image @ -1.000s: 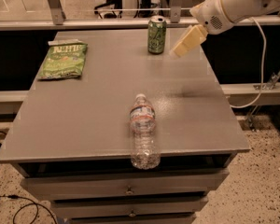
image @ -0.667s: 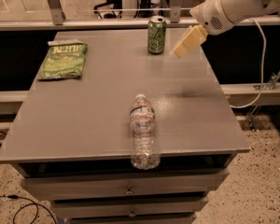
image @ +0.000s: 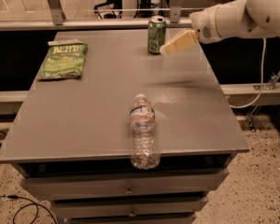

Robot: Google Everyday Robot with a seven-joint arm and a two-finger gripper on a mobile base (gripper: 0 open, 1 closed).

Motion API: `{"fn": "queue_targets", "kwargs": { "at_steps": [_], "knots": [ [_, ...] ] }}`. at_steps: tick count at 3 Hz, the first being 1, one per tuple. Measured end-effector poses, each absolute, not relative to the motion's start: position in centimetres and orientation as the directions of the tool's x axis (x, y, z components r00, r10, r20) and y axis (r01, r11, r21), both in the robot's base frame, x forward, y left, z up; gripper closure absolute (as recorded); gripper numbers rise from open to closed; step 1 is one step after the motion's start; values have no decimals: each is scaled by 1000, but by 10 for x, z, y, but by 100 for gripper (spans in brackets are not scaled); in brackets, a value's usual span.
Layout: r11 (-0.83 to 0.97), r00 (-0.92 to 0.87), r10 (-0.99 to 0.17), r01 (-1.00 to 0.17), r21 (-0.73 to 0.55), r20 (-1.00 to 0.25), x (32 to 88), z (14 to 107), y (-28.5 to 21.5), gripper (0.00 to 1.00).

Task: Move green can near water bottle

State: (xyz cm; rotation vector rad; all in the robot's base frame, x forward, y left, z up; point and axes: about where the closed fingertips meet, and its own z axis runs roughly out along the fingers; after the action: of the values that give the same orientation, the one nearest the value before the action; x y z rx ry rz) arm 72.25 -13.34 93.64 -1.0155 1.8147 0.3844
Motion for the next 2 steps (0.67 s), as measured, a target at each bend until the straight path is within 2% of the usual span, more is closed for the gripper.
{"fn": "queue_targets", "kwargs": {
  "at_steps": [1, 2],
  "knots": [
    [652, -155, -363, -747, -131, -919, 751, 926, -131, 0],
    [669, -132, -323, -732, -128, -937, 794, 913, -121, 0]
  ]
}}
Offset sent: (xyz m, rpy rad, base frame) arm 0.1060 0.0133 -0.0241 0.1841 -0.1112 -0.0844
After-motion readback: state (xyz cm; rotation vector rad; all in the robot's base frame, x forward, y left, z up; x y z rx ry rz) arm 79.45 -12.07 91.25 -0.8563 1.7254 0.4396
